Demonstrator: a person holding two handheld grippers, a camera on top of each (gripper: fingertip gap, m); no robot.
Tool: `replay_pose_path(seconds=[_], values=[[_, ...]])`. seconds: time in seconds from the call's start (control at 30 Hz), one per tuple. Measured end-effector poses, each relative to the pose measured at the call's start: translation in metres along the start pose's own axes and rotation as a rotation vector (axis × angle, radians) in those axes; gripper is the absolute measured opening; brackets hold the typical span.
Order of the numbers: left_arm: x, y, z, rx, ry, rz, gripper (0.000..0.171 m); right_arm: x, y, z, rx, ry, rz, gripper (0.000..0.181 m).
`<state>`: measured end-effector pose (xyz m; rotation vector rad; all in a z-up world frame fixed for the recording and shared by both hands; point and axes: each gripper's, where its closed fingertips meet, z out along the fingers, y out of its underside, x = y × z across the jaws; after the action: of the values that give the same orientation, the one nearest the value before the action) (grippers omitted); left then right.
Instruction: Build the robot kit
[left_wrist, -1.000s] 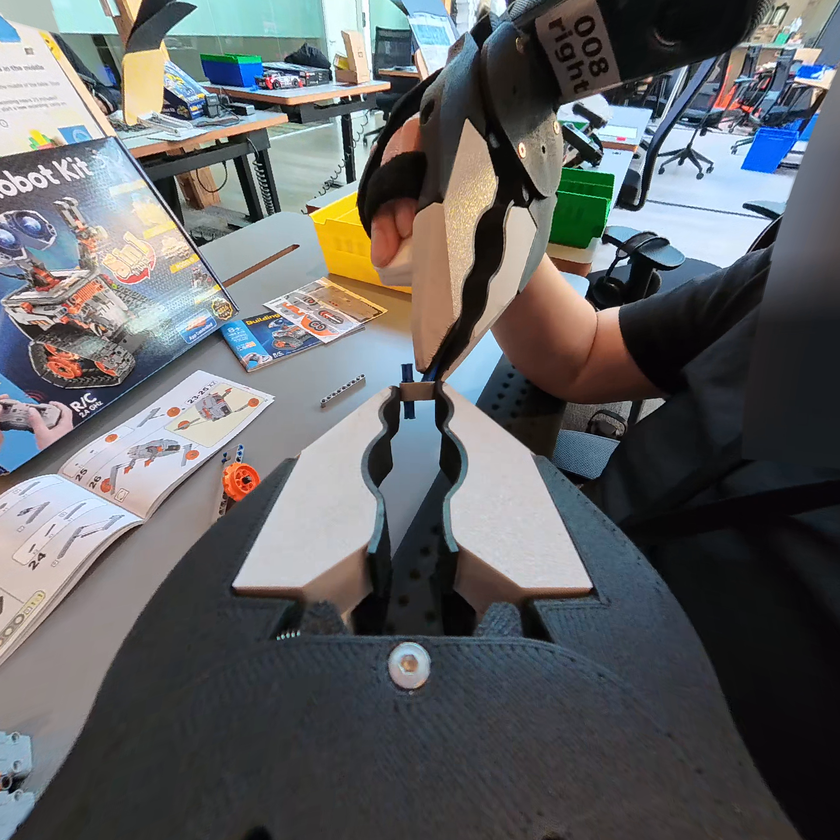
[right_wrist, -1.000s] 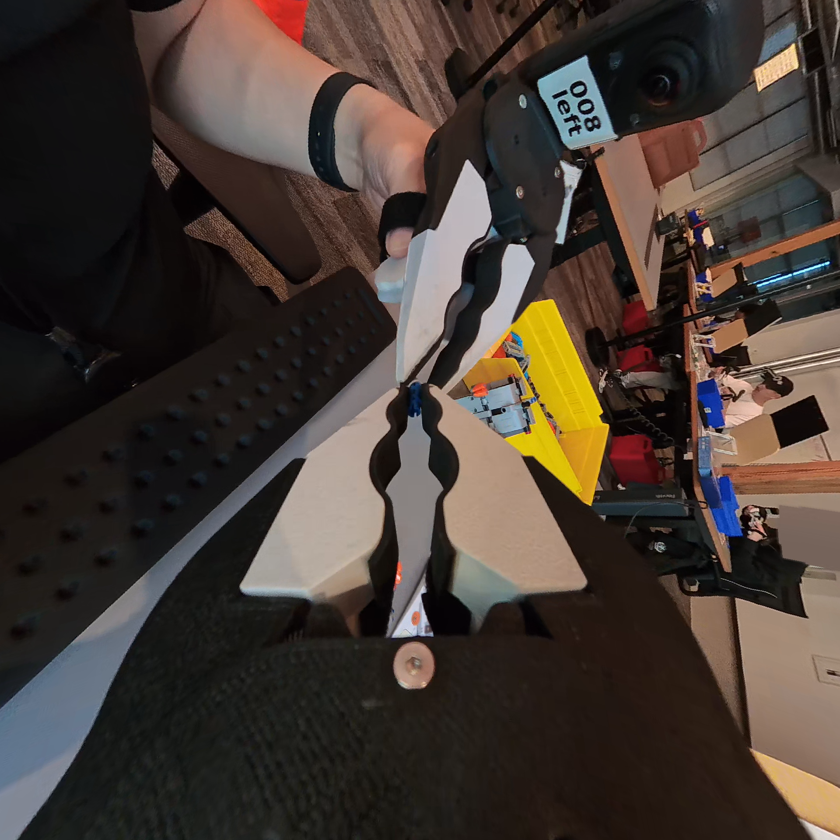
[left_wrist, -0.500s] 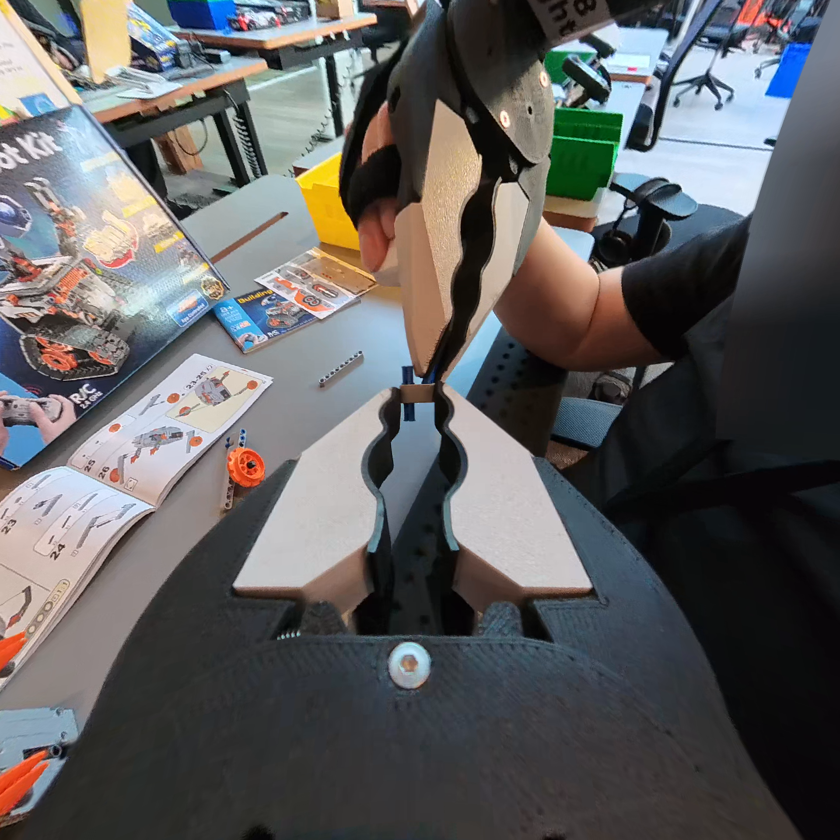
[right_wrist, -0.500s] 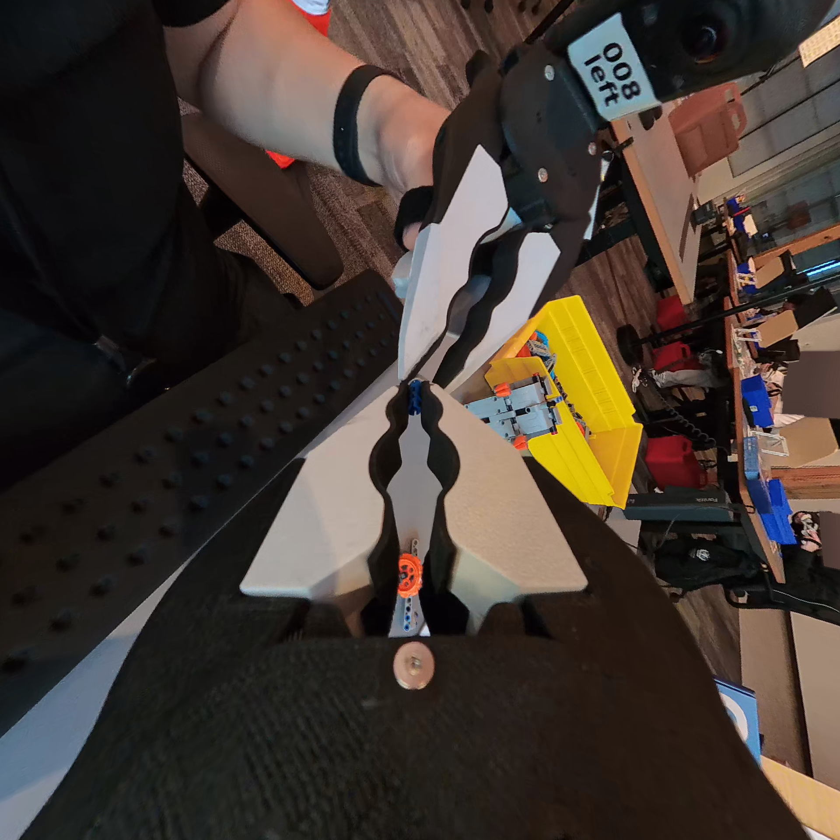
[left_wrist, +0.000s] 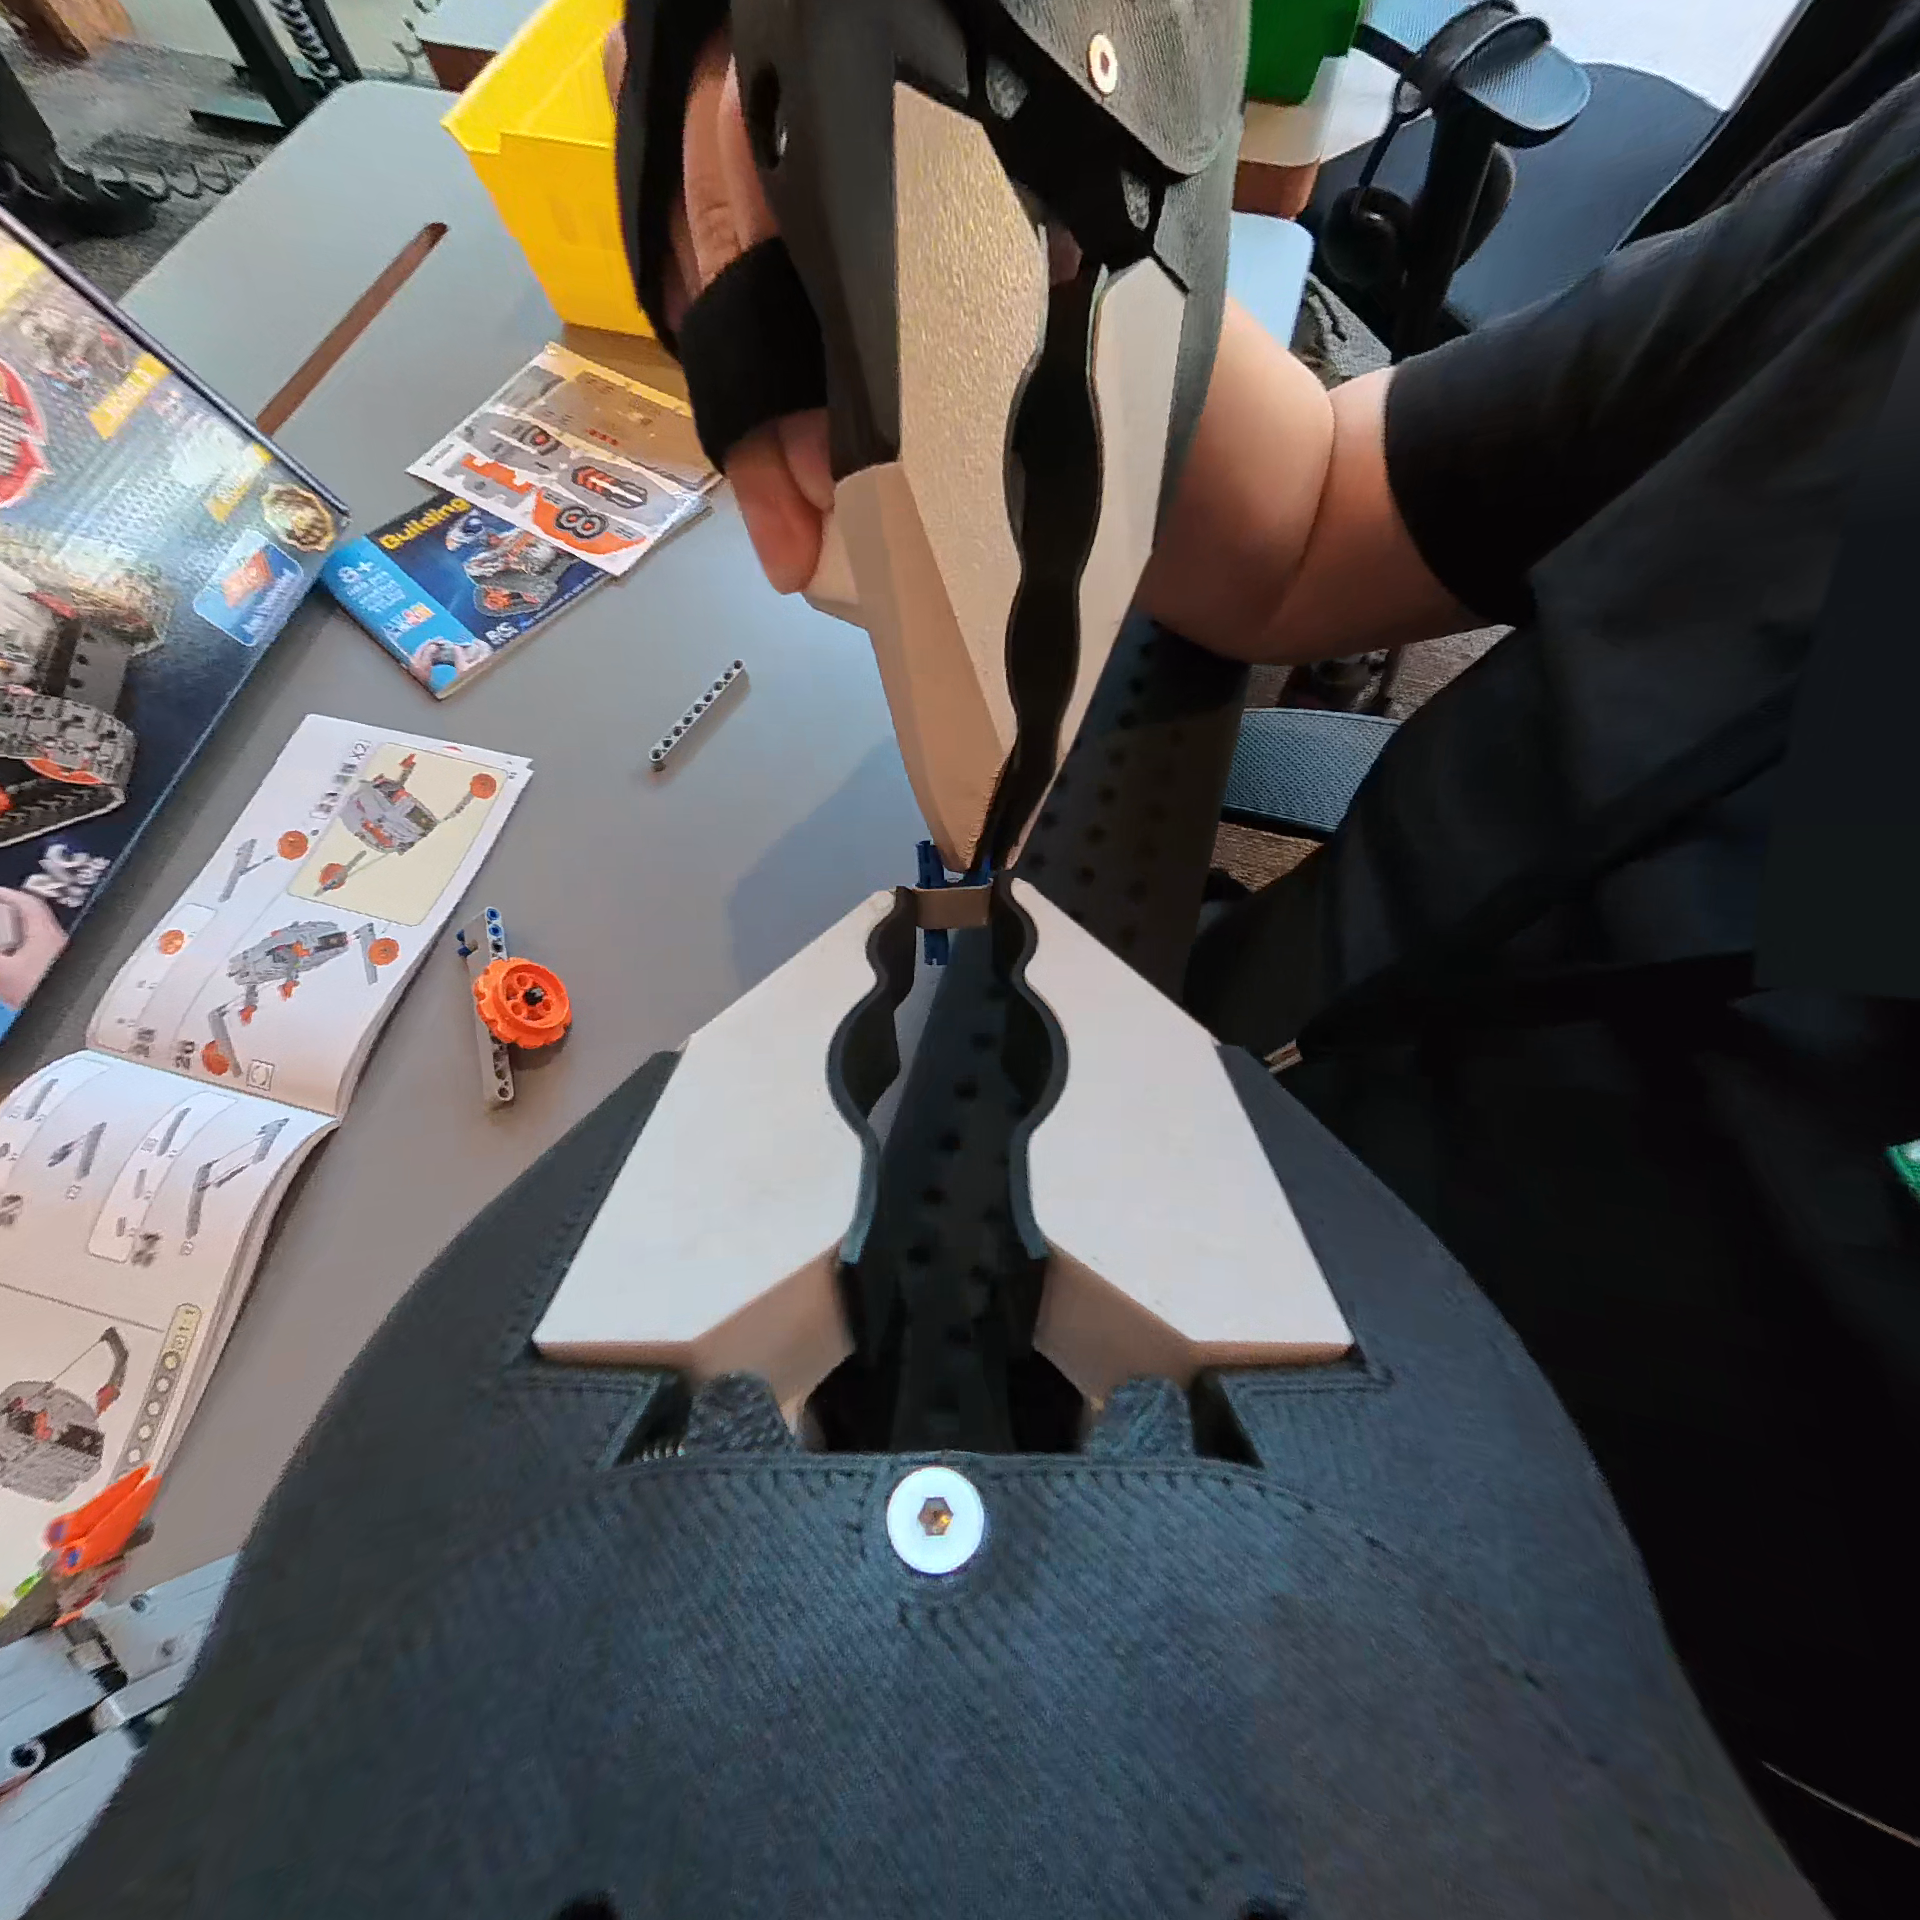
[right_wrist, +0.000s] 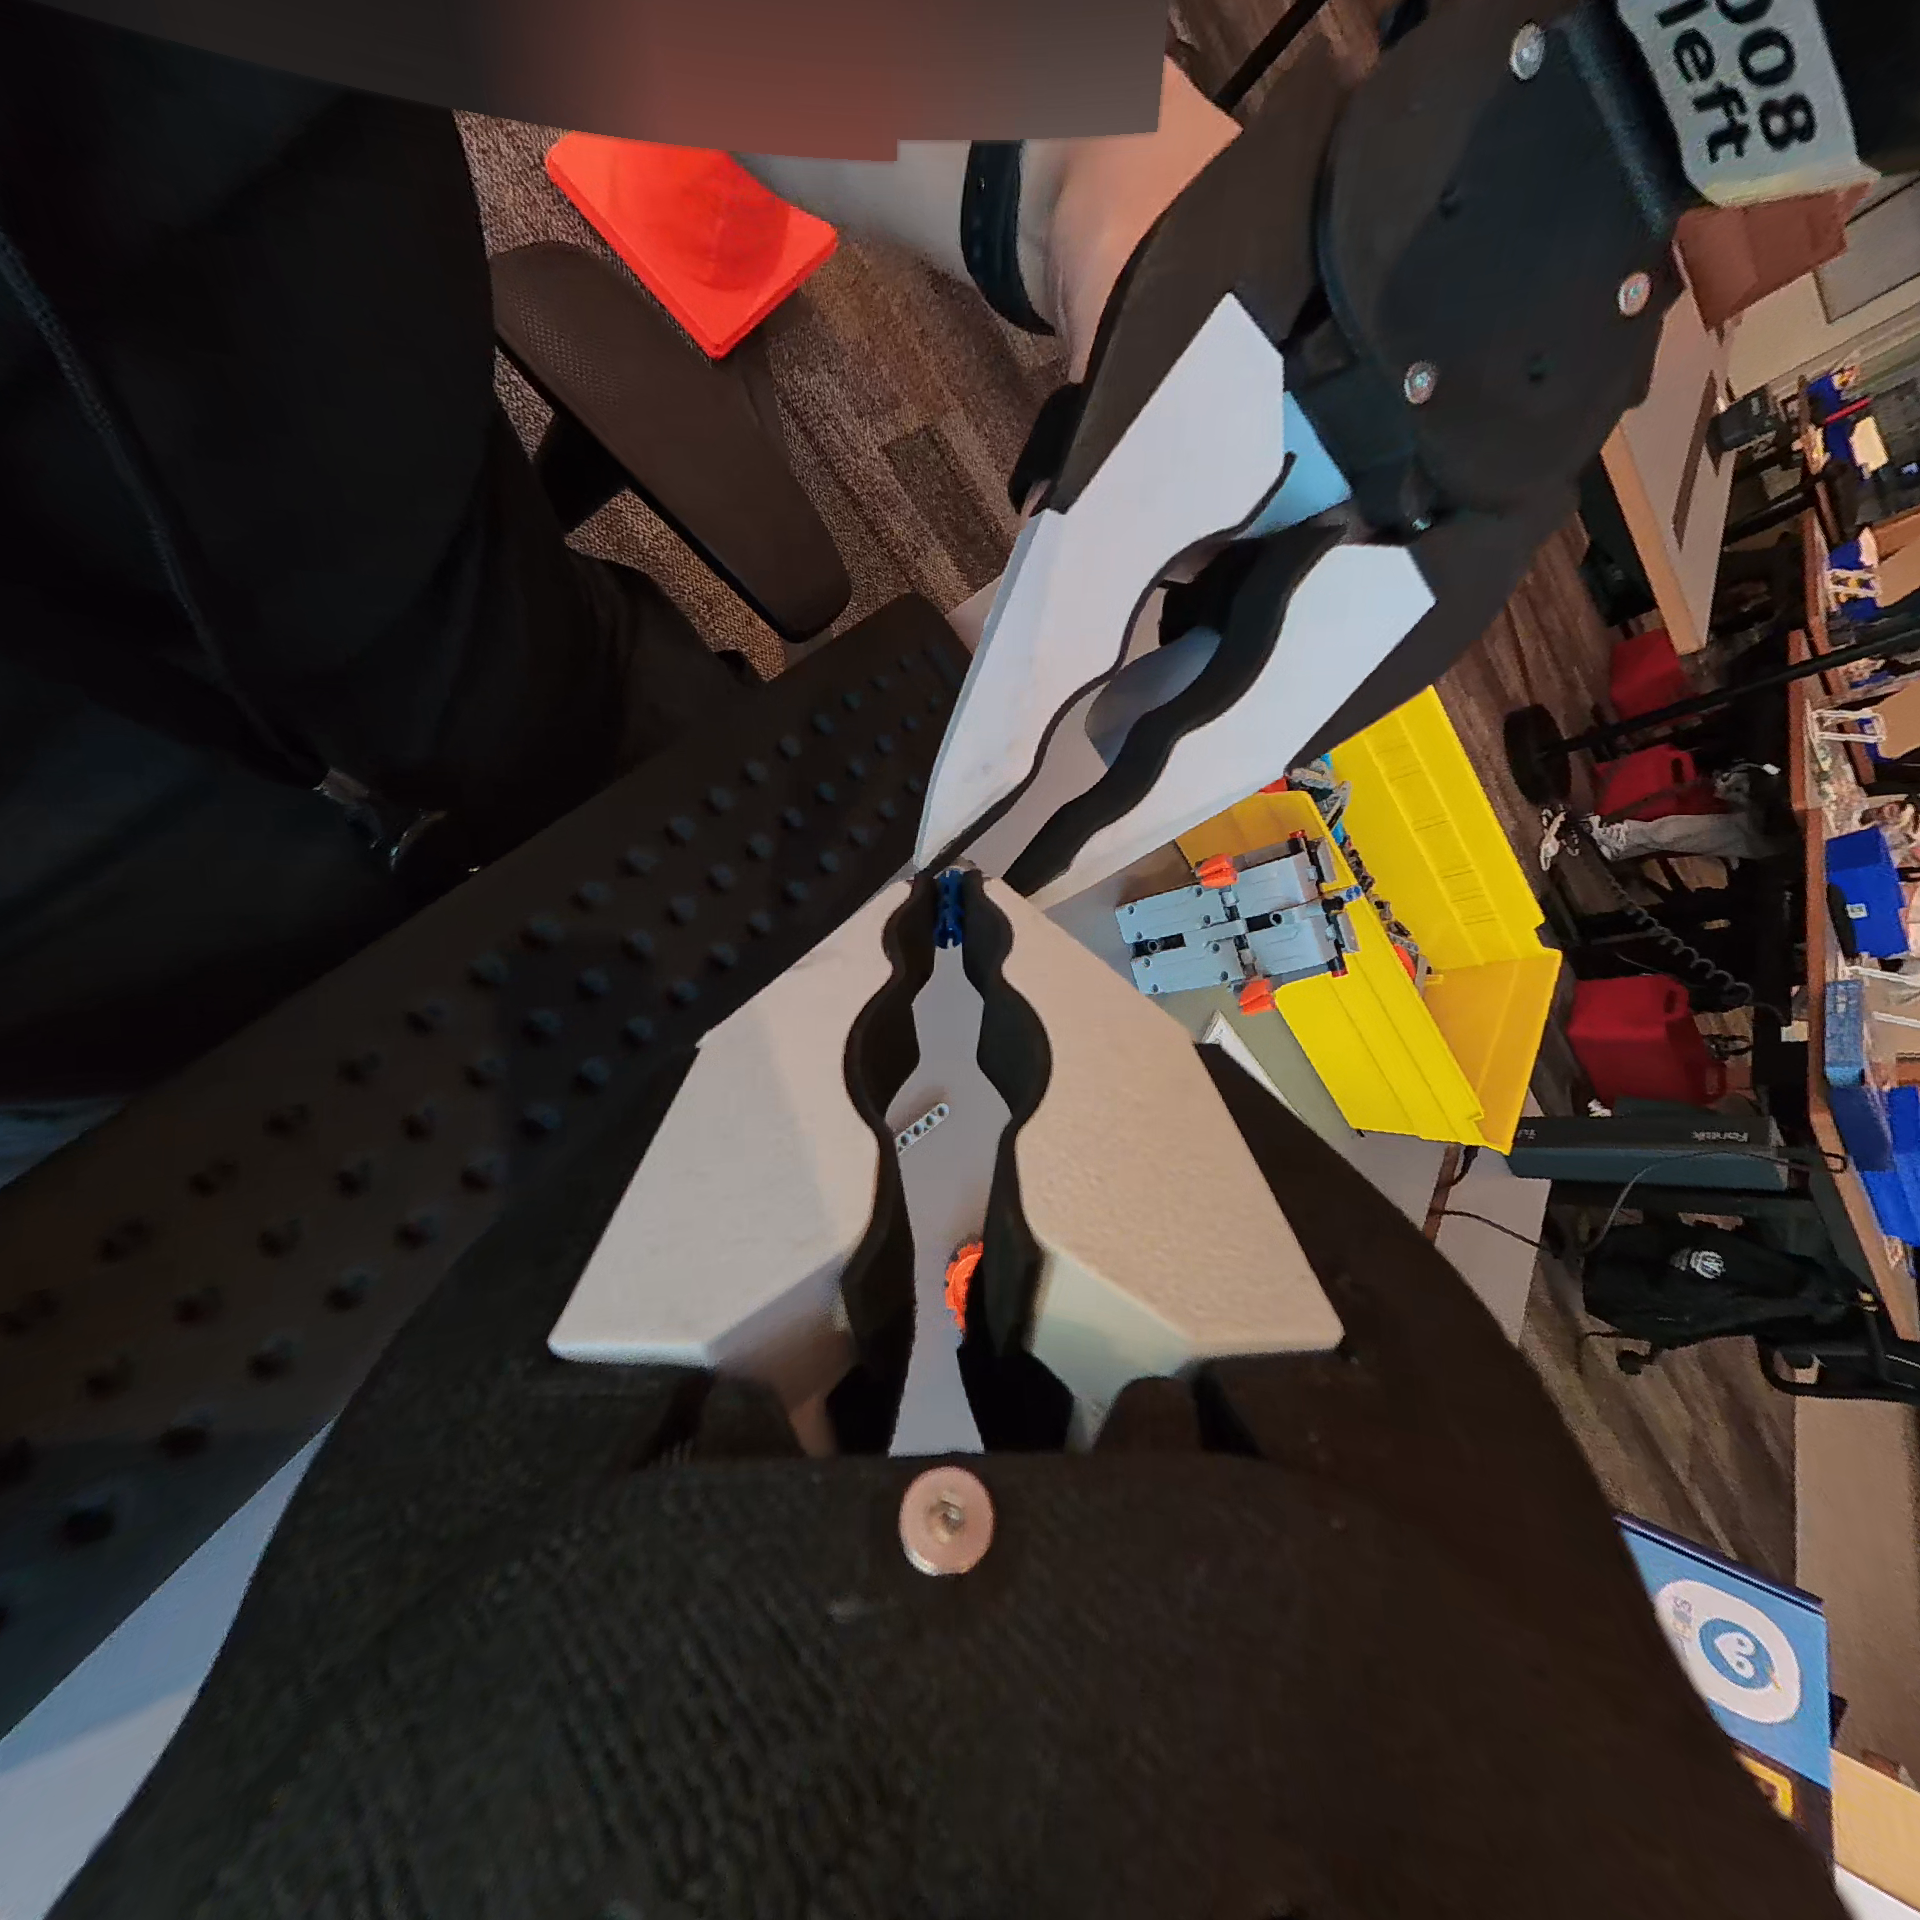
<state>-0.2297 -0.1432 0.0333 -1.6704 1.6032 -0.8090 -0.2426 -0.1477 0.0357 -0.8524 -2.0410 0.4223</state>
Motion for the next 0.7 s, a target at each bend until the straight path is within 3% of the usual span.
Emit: replay_pose_path(seconds=[0.47, 0.7], values=[[-0.004, 0.011, 0.016, -0.168, 0.049, 0.058, 0.012, -0.01, 0.017, 0.004, -0.066, -0.084, 0.074, 0.004], [-0.011, -0.001, 0.006, -0.096, 0.046, 0.031, 0.013, 0.006, 0.012, -0.004, -0.017, 0.013, 0.027, 0.004]])
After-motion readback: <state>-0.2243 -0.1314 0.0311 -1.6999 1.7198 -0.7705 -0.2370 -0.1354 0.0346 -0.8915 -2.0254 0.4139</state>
